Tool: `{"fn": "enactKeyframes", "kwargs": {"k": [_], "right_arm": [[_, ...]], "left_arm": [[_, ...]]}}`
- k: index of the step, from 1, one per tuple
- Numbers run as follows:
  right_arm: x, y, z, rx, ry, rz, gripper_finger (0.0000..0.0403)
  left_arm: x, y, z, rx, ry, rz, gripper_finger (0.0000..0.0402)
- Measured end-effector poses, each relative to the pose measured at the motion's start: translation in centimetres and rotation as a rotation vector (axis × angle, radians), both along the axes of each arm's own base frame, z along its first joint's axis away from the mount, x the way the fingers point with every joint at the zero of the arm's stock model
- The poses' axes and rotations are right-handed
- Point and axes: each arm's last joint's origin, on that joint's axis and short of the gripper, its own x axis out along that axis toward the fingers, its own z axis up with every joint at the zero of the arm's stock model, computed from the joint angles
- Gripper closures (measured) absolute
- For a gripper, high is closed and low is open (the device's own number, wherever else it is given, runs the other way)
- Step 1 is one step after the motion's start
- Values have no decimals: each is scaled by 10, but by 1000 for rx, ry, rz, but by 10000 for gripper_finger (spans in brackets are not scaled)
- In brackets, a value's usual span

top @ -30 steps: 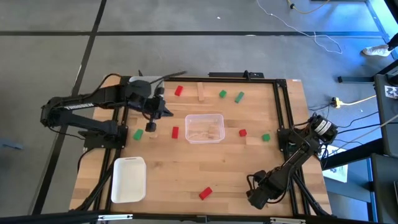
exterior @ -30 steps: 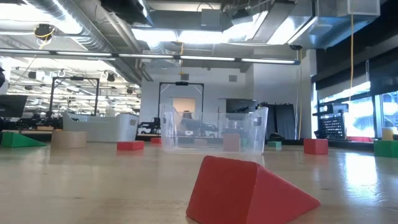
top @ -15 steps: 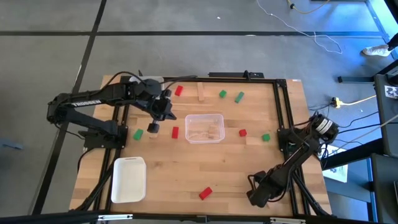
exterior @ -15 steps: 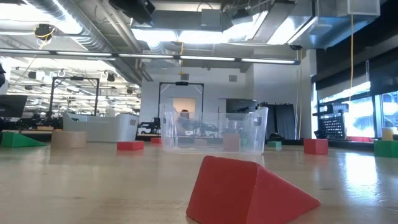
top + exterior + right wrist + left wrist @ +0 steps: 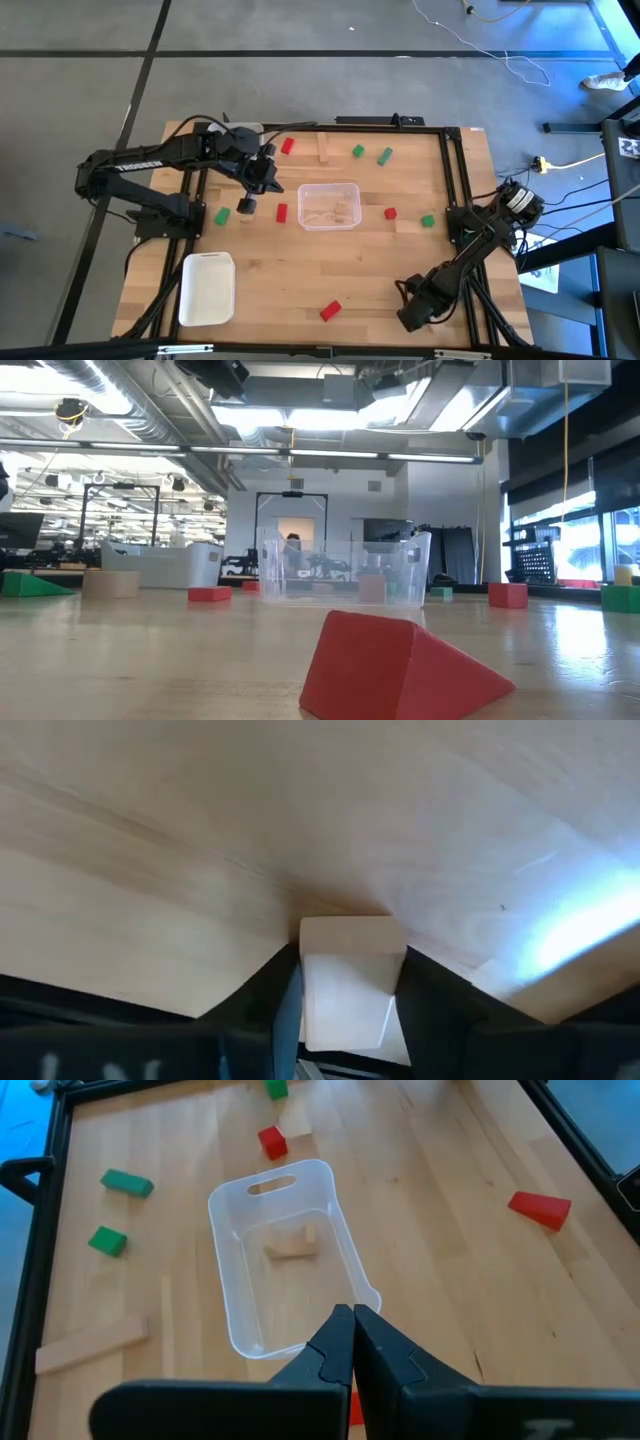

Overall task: Sort & place blocks by color
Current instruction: Put the brown block into the transparent bin

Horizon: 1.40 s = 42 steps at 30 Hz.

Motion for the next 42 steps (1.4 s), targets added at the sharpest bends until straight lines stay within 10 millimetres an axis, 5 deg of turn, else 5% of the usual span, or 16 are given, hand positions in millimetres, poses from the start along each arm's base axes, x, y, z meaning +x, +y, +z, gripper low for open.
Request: {"fn": "enactKeyframes", "kwargs": {"k": [19,27,42], "right_arm": [[32,-82,49,-105,-202,43,275],[57,-139,79,-160,-392,147,275],[122,-256,171,-495,-734,399,275]], "left_arm": [[-1,2,-1,15,23,93,402],[-2,3,-2,32,41,115,402],[-10,2,-10,-92,158,243,402]]}}
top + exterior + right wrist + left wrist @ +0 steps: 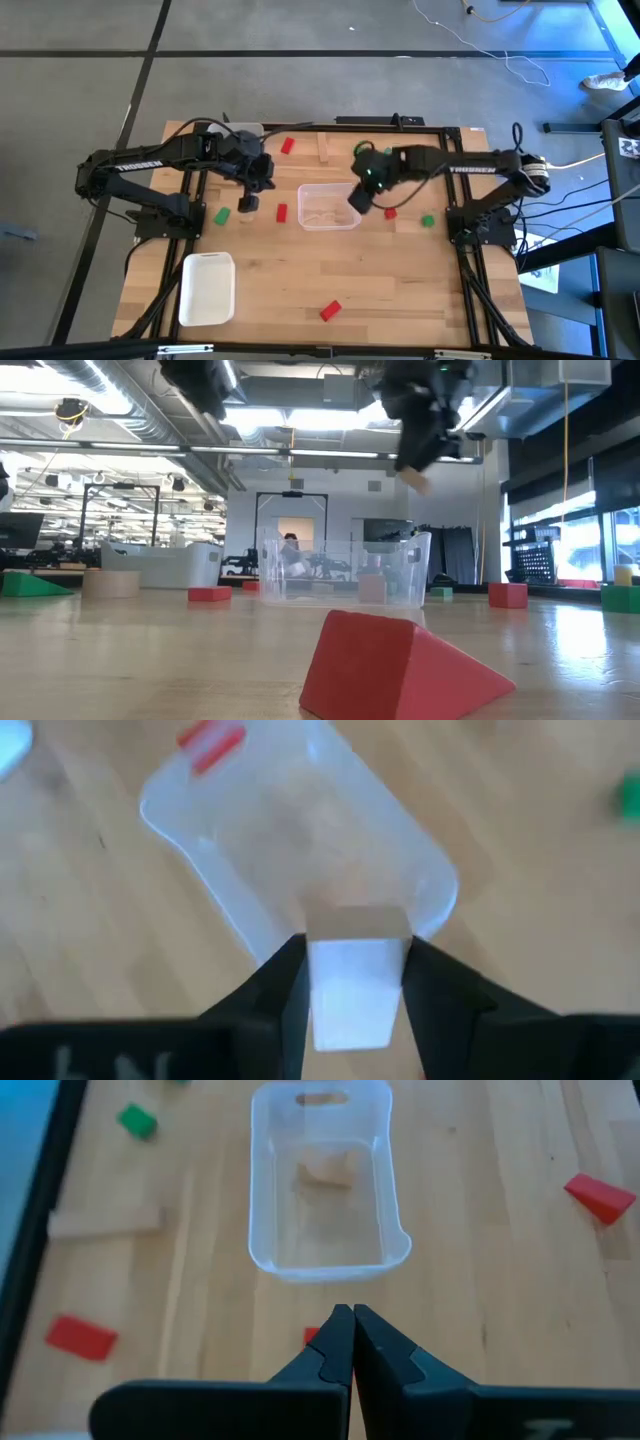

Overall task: Sort & place blocks by color
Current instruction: Put the brown block into the transparent bin

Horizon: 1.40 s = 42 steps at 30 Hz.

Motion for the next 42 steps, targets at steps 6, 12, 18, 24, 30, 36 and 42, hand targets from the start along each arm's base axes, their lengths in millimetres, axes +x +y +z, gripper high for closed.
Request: {"fn": "enactKeyframes", "kwargs": {"k": [6,12,18,24,30,36,42], "right_arm": [[34,-24,-9,-41,2,107,275],[68,-33,-36,-60,45,190,275],[89,-36,-73,-37,116,246,275],[96,-37,-95,-2,153,271,275],[99,-37,-100,-13,153,306,275],[99,-37,-100,-17,151,309,223],[100,-37,-100,-17,150,309,211]], "left_arm": [[-5,-1,-5,-31,73,16,402],[-6,-1,-5,-33,81,16,402],[-6,-2,-5,-55,80,-1,402],[-6,-2,-5,-71,80,17,402],[-6,-2,-5,-70,83,15,402],[-7,-2,-6,-70,85,15,402],[-8,-3,-7,-75,106,17,402]]}}
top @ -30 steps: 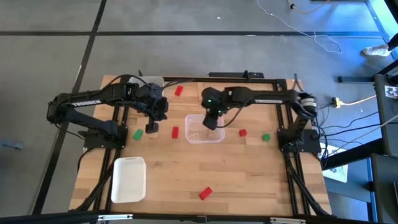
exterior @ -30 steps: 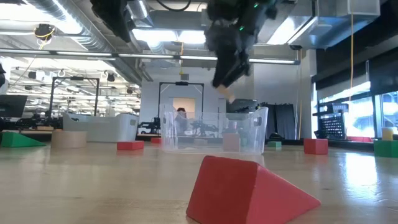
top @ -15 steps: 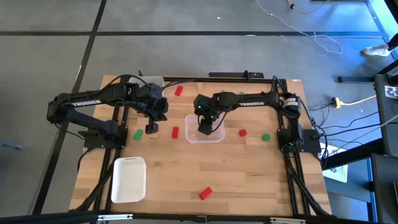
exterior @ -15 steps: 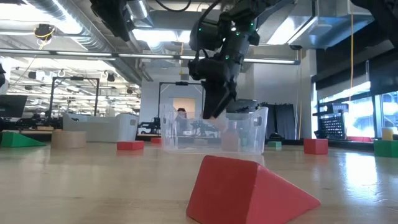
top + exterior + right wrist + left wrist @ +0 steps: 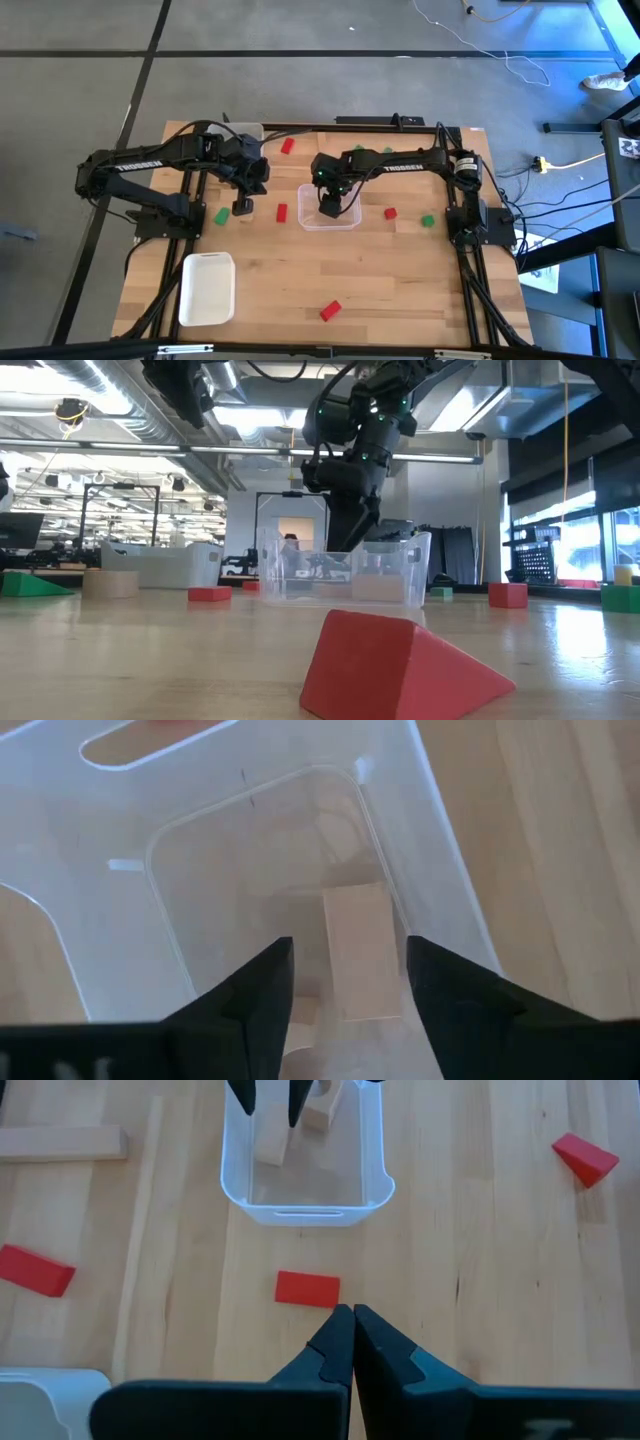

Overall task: Sort & place blocks by color
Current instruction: Put the brown block into the transparent bin

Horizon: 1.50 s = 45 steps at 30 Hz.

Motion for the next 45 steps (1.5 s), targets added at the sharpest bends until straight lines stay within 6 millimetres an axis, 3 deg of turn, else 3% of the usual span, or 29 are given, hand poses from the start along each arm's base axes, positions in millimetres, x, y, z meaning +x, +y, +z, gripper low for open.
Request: {"fn": "enactKeyframes", "kwargs": {"k": [19,35,40,45], "right_arm": [[2,-1,1,-6,-25,1,215],[7,-1,4,-16,-79,1,215],[8,-2,4,-19,-95,1,215],[8,-2,5,-20,-98,1,215]], "left_arm": [[0,0,0,-19,0,26,402],[1,0,3,-163,-35,195,401],[2,-2,3,-201,-36,172,364],[0,1,2,-167,-21,221,282]]}}
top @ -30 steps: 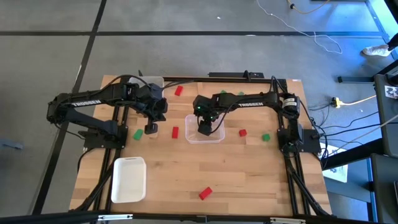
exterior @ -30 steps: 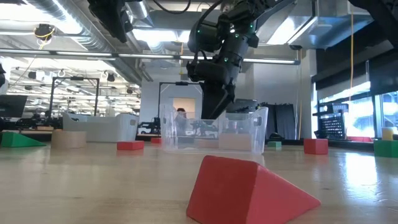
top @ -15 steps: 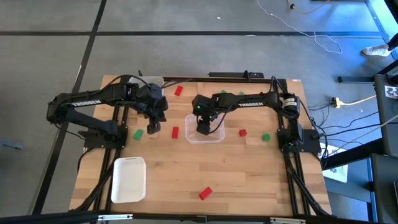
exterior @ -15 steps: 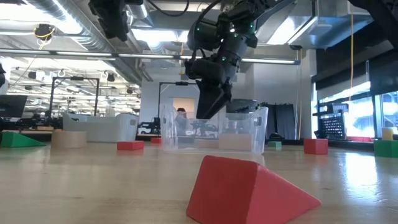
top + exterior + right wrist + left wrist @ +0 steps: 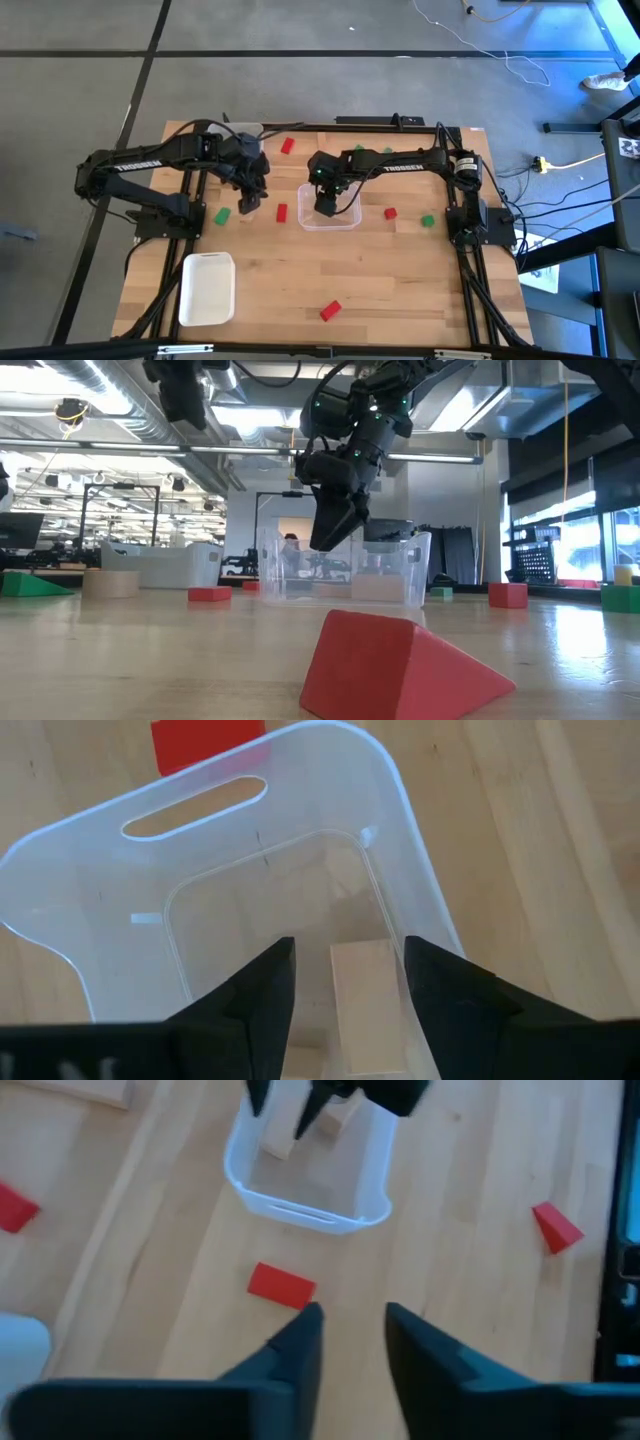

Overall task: Sort & place blocks by color
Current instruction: Put the brown block into the transparent bin

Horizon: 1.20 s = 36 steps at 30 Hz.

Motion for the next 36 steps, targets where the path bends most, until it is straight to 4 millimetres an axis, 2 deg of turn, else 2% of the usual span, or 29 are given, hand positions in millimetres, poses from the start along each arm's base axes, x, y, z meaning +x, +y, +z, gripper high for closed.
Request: {"fn": "enactKeyframes", "kwargs": {"k": [7,11,13,19,24,30,33,36], "right_arm": [[0,0,0,0,0,0,215],[0,0,0,0,0,0,215],[0,0,0,0,0,0,215],[0,0,0,0,-1,0,215],[1,0,0,-1,-7,0,215],[2,0,1,7,-28,-21,214],[1,2,5,9,-39,57,214],[-1,9,19,7,-89,144,214]], "left_arm": [[-1,3,0,-10,4,30,156],[-4,5,-2,19,30,-19,113],[-6,5,-4,33,62,-39,107],[-9,1,-6,-41,100,45,110],[-7,-6,-6,-27,104,28,110],[-9,-11,-8,-52,154,249,110],[-6,-14,-16,-63,196,303,110],[-7,-19,-33,-87,241,329,110]]}}
